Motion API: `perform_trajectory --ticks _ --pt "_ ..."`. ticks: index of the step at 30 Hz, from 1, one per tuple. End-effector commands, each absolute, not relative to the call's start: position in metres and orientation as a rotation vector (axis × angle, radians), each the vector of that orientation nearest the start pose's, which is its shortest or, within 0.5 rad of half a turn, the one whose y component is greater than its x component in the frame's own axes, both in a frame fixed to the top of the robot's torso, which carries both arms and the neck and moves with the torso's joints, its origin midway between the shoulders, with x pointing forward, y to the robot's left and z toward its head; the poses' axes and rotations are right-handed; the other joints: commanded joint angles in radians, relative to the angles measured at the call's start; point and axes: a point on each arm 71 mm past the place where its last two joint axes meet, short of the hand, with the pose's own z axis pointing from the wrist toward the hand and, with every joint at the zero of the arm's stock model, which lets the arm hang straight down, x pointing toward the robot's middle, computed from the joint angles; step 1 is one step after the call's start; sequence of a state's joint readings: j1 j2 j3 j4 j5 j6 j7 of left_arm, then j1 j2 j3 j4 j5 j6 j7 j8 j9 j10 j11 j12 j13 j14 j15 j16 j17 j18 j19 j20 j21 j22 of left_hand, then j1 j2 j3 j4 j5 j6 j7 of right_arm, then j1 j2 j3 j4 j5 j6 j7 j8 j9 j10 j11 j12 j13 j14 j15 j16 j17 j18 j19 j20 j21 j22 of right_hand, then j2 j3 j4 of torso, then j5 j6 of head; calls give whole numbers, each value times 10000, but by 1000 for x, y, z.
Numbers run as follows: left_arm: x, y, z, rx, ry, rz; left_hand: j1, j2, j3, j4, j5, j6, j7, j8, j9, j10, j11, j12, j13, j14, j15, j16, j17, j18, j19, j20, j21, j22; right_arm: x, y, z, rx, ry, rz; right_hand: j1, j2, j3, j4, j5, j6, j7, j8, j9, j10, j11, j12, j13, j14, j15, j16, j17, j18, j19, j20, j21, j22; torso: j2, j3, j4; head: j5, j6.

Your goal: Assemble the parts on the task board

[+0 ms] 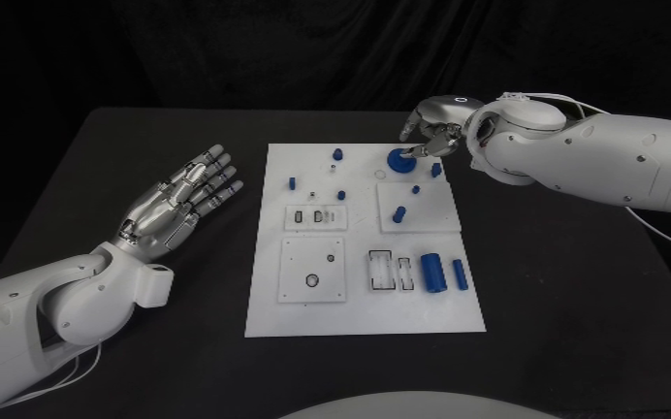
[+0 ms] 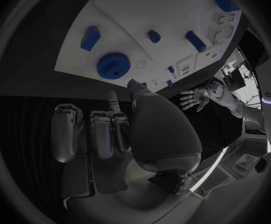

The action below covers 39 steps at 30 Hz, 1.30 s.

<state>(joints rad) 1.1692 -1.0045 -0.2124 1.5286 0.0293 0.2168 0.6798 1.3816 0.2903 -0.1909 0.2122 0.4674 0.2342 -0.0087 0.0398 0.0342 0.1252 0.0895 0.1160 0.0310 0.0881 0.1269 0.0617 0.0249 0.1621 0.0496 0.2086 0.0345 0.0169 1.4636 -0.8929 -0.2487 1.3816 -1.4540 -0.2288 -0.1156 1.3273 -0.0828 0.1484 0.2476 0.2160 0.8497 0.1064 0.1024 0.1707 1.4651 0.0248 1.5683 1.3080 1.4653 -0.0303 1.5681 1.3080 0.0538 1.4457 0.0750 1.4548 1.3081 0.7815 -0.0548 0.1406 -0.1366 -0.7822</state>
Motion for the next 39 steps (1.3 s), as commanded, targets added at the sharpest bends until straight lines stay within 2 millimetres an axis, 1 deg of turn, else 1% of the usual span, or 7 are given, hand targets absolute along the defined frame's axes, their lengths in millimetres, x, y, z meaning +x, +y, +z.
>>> perform_trajectory --ticks 1,15,24,29,36,38,39 --pt "438 269 -222 -10397 13612 -20333 102 -33 69 8 51 23 7 60 12 -24 -19 53 11 37 62 62 9 -60 -6 78 42 11 527 -281 -143 -1846 17286 3019 -39 -33 -24 -29 -59 -55 -3 -48 -21 1057 -45 25 2628 1055 -54 27 2628 -108 81 14 33 1345 6 6 -11 9 -18" --pt "438 268 -223 -10427 13656 -20329 109 -39 99 -23 57 -6 19 52 7 -44 -26 40 6 36 80 61 7 -69 -7 87 41 10 529 -278 -152 -1949 17619 2622 120 -73 -29 -179 -221 -442 -1 -307 -208 1057 -50 25 2628 1055 -59 27 2628 -2 -240 4 -270 1066 9 -5 -2 -23 -113" --pt "438 267 -223 -10737 13491 -20461 111 -43 143 -62 68 23 70 59 12 -27 -55 64 12 68 89 84 15 -76 8 90 51 15 531 -276 -164 -2090 17741 2071 680 -36 131 -713 0 -662 -45 -315 -351 1057 -87 25 2628 1055 -85 27 2628 151 -712 -8 -798 632 3 -1 -39 54 -159" --pt "439 268 -223 -10788 13491 -20439 112 -45 153 -71 73 26 80 60 12 -30 -59 63 12 71 91 86 15 -77 5 91 49 14 531 -274 -170 -2076 17744 2052 759 -35 152 -804 -13 -654 -13 -300 -363 1057 -65 25 2628 1055 -72 27 2628 192 -837 -4 -950 505 3 3 -14 29 -182" --pt "439 268 -224 -10817 13540 -20458 106 -48 178 -94 78 46 119 66 15 -39 -76 60 10 67 98 85 14 -83 1 92 45 12 531 -272 -173 -2333 17547 1983 1040 -22 267 -1131 368 124 -27 186 -38 1057 -68 25 2628 1055 -70 27 2628 229 -920 2 -1159 404 1 3 4 4 -175" --pt "440 268 -224 -10821 13551 -20464 106 -48 178 -94 78 46 119 66 15 -39 -76 60 10 67 98 85 14 -83 1 92 45 12 531 -272 -173 -2403 17415 2052 1127 31 321 -1262 778 542 -68 638 266 1057 -117 25 2628 1055 -101 27 2628 234 -913 -38 -1197 407 2 4 -4 4 -165" --pt "440 268 -224 -10823 13555 -20466 106 -48 178 -94 78 46 119 66 15 -39 -76 60 10 67 98 85 14 -83 1 92 45 12 531 -271 -173 -2425 17356 2090 1130 52 329 -1285 862 582 -77 733 337 1057 -124 25 2628 1055 -109 27 2628 233 -911 -43 -1205 408 2 6 -7 4 -161"
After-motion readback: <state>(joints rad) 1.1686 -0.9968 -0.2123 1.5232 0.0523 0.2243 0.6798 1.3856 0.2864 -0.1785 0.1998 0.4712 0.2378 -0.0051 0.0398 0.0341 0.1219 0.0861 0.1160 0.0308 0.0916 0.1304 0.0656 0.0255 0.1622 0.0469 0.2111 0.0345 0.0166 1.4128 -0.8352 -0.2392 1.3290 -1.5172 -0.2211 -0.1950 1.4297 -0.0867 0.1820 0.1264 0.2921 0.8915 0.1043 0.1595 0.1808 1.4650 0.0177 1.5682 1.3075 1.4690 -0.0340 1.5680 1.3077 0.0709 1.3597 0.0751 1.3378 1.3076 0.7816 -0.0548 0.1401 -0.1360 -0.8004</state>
